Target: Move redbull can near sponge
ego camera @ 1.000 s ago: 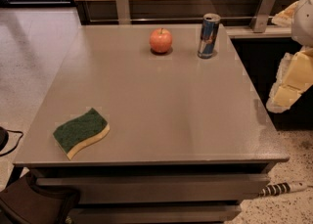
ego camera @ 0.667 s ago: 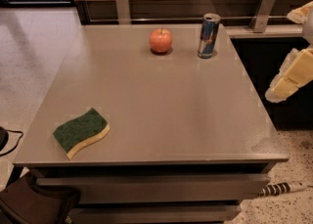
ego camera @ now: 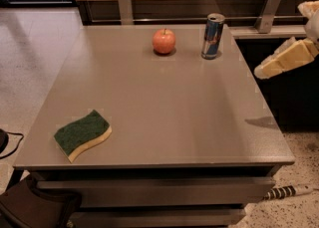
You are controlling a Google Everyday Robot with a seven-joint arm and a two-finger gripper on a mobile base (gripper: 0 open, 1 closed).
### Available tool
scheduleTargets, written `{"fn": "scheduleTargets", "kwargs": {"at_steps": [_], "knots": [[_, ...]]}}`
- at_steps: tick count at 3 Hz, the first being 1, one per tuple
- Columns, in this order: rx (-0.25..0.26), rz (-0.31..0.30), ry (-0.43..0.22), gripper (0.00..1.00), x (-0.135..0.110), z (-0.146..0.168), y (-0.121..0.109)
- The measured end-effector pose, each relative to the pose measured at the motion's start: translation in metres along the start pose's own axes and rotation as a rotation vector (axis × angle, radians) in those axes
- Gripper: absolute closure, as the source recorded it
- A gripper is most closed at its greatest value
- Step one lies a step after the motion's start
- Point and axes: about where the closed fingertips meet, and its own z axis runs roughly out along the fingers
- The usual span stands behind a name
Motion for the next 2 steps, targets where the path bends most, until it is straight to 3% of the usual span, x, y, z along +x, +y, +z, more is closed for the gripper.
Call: {"fn": "scheduleTargets", "kwargs": {"at_steps": [1,2], "knots": [[0.087,0.044,-0.171,0.00,-0.023,0.020,-0.038],[0.116,0.083,-0.311,0.00,-0.042,0.044,-0.061]]}}
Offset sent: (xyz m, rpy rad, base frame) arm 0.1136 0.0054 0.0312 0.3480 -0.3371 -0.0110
